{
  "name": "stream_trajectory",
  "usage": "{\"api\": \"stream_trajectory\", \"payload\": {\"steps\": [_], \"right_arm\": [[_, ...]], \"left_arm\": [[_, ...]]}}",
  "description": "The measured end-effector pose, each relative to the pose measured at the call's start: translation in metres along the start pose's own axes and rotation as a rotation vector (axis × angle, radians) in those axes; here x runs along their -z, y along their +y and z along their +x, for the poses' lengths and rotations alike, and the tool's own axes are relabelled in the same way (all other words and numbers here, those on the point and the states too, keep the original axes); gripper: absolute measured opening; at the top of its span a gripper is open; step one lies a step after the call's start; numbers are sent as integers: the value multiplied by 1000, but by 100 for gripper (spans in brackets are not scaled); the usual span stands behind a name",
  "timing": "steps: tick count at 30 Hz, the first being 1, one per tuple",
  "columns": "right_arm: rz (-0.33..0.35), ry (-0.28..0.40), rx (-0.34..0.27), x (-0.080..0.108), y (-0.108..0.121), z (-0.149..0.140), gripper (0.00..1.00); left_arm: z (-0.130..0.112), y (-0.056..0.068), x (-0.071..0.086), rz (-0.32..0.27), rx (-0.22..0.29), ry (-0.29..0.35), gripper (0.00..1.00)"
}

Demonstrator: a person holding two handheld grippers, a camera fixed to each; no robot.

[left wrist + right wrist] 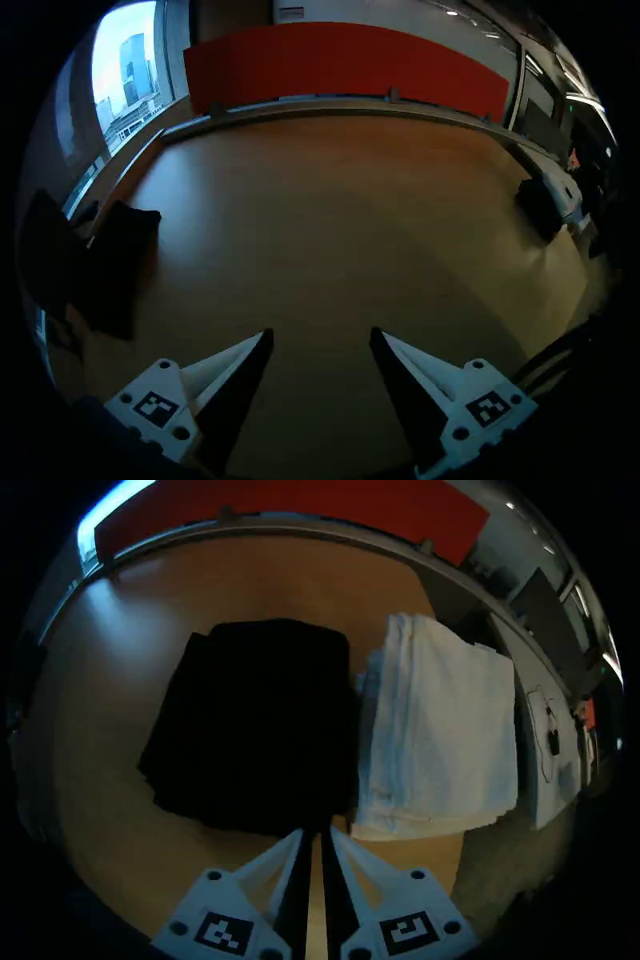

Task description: Fold towel

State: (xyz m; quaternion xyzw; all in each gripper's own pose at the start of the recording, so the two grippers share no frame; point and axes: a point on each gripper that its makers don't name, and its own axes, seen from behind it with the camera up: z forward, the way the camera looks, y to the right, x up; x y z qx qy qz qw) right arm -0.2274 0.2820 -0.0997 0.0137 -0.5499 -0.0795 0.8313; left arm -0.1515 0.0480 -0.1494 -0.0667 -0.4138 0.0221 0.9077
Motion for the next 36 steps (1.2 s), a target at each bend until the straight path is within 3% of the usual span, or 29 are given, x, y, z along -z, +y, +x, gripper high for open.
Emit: {"api": "stream_trajectory", "payload": {"steps": [16,20,24,32,36], "right_arm": [[-22,11,-6,-1,3,2,12],[-26,17,-4,1,4,3,20],[-32,30,-5,3,3,5,49],[-15,54,6,6,-10,6,87],[-9,56,4,5,-16,6,92]], "left_arm": [[0,0,1,0,-2,1,89],[0,-1,1,2,-1,3,89],[1,-2,1,2,0,4,89],[3,-2,1,-1,-1,9,89],[3,-2,1,-2,0,11,89]]}}
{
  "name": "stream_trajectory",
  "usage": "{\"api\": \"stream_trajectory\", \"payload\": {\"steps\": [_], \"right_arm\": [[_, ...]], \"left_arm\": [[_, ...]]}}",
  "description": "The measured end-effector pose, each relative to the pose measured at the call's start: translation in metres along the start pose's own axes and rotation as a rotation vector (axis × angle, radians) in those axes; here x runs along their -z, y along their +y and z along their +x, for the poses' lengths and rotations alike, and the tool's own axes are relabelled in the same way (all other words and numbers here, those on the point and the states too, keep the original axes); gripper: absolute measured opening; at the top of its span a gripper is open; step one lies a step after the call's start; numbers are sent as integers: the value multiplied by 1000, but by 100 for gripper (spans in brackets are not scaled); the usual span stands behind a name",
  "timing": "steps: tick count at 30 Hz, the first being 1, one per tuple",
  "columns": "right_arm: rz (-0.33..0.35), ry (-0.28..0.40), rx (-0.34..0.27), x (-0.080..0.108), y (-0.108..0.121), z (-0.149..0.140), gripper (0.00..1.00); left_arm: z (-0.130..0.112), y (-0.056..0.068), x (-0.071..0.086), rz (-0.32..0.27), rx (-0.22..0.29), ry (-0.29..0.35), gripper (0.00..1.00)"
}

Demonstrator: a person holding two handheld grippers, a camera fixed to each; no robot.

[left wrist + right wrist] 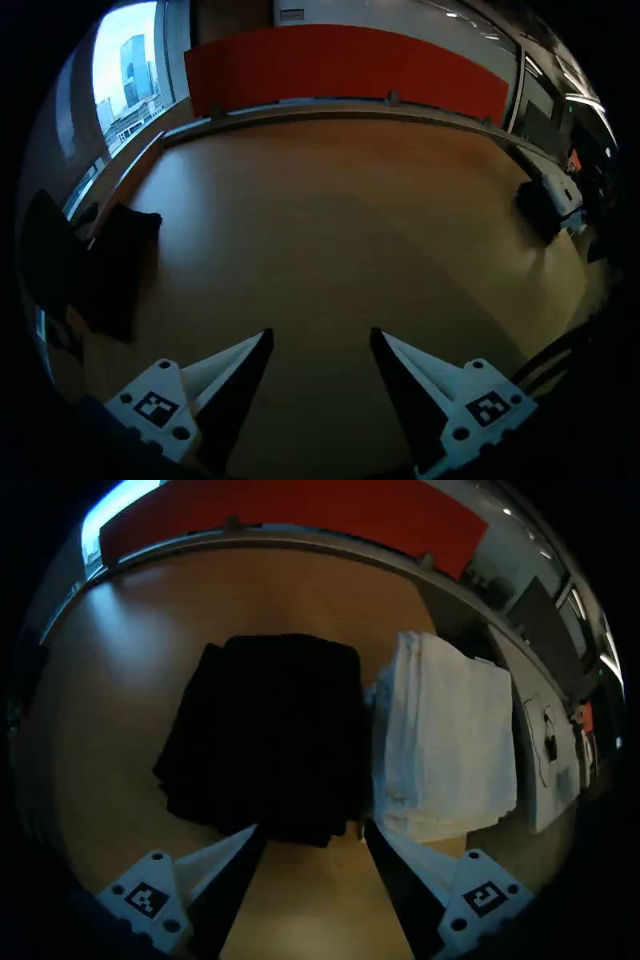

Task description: Fold towel

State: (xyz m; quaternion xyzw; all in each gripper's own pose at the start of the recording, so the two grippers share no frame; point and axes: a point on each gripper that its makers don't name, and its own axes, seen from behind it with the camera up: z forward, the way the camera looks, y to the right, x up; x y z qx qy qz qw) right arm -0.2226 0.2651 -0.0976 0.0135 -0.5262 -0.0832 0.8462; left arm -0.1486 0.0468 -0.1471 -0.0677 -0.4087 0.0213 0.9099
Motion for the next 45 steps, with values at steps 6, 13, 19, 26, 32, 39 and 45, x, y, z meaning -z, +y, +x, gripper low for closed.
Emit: {"api": "stream_trajectory", "payload": {"steps": [6,13,19,26,32,39,45], "right_arm": [[7,6,-6,1,-6,0,92],[22,26,-25,6,-14,3,92],[29,43,-36,11,-20,6,92],[21,87,-80,19,-25,11,92],[10,156,-171,28,-27,24,92],[-23,229,-220,43,-26,35,92],[-48,283,-239,53,-25,45,92]], "left_arm": [[0,-1,1,-2,-1,2,89],[1,-3,2,-5,0,7,89],[1,-4,4,-8,3,13,89],[1,-8,6,-7,7,19,89],[3,-10,7,-6,12,27,89],[6,-11,8,-6,14,36,89],[7,-13,10,-3,19,42,89]]}}
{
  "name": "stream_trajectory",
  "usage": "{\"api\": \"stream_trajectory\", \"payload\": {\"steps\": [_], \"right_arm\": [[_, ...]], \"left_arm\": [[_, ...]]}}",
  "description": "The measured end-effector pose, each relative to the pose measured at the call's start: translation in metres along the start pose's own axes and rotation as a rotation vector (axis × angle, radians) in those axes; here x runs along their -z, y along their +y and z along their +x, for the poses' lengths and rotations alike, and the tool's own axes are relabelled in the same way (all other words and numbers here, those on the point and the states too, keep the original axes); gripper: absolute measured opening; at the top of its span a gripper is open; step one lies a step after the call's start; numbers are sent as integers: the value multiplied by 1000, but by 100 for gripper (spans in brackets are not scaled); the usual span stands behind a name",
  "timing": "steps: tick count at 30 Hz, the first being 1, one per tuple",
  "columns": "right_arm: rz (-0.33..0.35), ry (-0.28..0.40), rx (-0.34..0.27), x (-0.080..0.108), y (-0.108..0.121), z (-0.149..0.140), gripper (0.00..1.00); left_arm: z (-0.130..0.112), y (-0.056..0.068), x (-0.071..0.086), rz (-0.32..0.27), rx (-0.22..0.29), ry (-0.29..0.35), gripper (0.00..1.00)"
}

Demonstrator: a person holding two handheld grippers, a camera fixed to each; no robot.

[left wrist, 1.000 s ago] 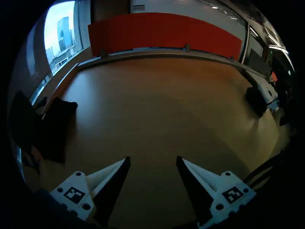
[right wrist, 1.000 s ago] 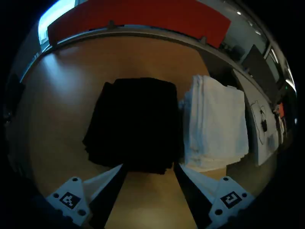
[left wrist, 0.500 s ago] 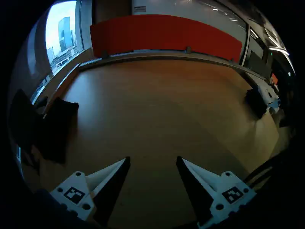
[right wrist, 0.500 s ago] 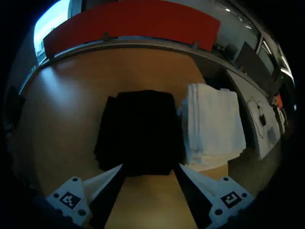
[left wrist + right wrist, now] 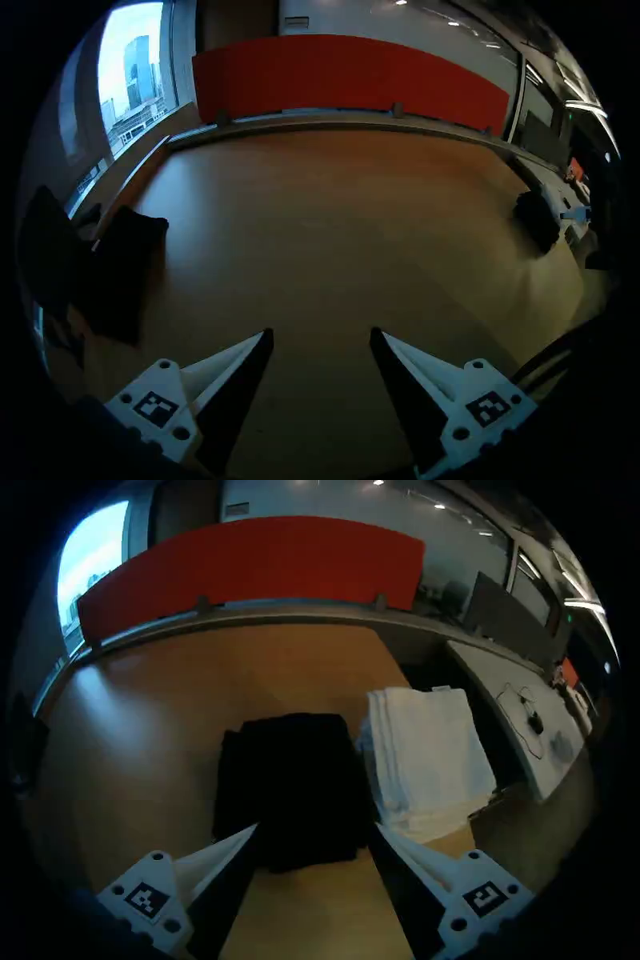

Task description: Fold towel

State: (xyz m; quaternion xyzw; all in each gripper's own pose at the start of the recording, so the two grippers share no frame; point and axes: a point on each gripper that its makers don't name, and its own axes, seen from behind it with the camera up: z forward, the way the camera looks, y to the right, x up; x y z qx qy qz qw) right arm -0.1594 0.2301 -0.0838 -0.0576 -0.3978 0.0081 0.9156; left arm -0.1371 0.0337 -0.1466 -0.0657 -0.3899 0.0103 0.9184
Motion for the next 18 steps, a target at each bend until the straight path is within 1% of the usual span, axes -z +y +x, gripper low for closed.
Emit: {"api": "stream_trajectory", "payload": {"steps": [2,9,12,18], "right_arm": [[-8,24,-11,2,0,6,92],[-24,161,-55,16,-4,39,92],[-35,223,-64,22,-4,53,92],[-80,348,-69,34,-1,77,92]], "left_arm": [[0,0,0,1,2,2,89],[3,-1,2,4,7,8,89],[5,-1,2,4,10,10,89],[8,0,2,6,18,18,89]]}}
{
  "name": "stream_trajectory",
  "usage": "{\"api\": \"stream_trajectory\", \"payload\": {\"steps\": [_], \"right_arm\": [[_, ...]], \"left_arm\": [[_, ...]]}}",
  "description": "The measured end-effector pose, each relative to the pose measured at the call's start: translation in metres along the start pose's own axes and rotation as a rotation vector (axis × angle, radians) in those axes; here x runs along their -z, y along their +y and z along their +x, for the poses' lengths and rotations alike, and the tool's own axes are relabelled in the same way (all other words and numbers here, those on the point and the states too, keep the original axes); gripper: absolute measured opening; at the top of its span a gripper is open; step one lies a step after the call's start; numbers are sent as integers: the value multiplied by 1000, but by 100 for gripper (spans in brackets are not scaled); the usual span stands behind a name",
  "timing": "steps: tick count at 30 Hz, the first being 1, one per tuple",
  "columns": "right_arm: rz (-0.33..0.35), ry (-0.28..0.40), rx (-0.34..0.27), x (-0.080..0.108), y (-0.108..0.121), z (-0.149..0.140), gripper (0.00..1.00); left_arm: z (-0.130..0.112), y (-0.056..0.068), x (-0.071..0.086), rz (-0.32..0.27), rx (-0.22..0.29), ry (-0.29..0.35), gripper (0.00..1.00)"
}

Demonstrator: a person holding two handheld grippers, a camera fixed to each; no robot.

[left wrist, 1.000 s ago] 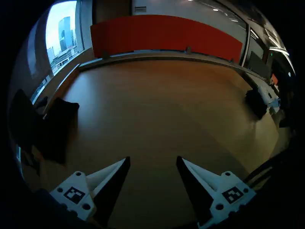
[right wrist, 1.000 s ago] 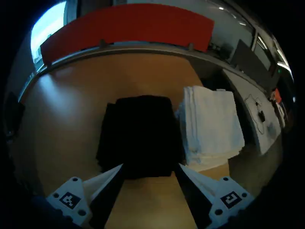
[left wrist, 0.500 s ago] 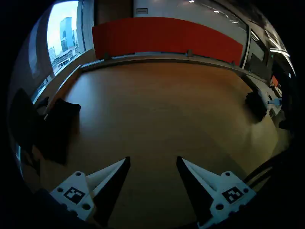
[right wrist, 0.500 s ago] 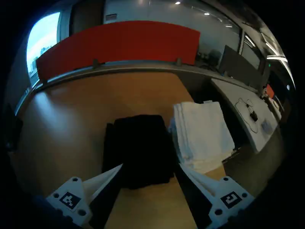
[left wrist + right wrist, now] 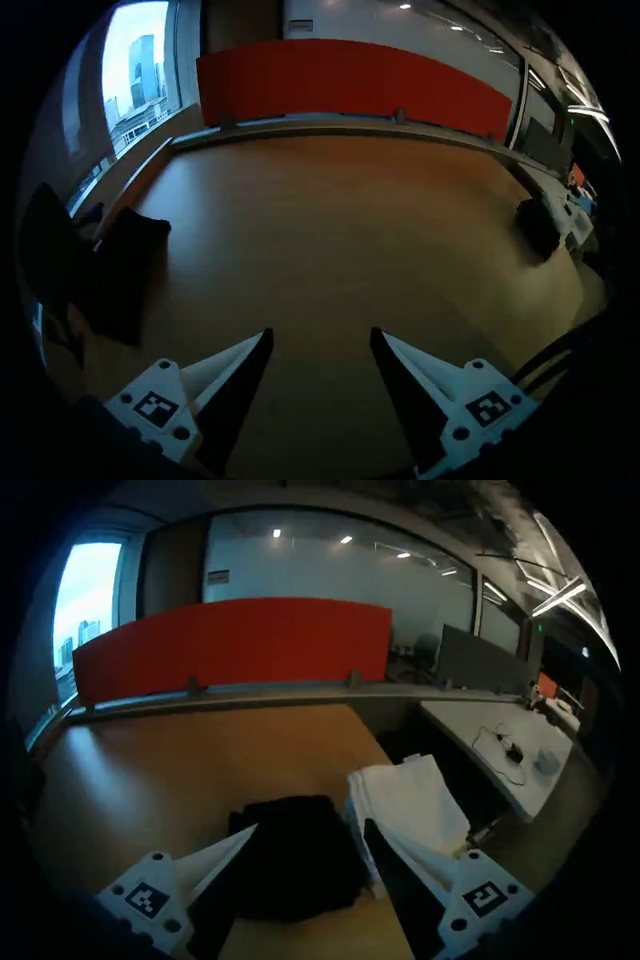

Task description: Fold towel

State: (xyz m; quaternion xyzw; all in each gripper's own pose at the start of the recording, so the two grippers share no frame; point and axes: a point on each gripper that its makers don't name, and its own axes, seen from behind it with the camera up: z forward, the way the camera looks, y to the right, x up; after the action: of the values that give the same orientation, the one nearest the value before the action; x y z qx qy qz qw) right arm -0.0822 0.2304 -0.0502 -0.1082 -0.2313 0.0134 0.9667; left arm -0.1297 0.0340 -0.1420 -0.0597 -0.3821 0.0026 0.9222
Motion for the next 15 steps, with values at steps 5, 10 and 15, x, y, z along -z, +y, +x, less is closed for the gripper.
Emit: {"api": "stream_trajectory", "payload": {"steps": [5,10,15], "right_arm": [[-31,89,9,3,0,20,92],[-52,155,6,6,-4,39,92],[-44,225,5,13,-16,62,92]], "left_arm": [[2,0,0,4,13,9,89],[10,-2,-1,12,20,33,89],[26,-5,-1,24,35,85,89]]}}
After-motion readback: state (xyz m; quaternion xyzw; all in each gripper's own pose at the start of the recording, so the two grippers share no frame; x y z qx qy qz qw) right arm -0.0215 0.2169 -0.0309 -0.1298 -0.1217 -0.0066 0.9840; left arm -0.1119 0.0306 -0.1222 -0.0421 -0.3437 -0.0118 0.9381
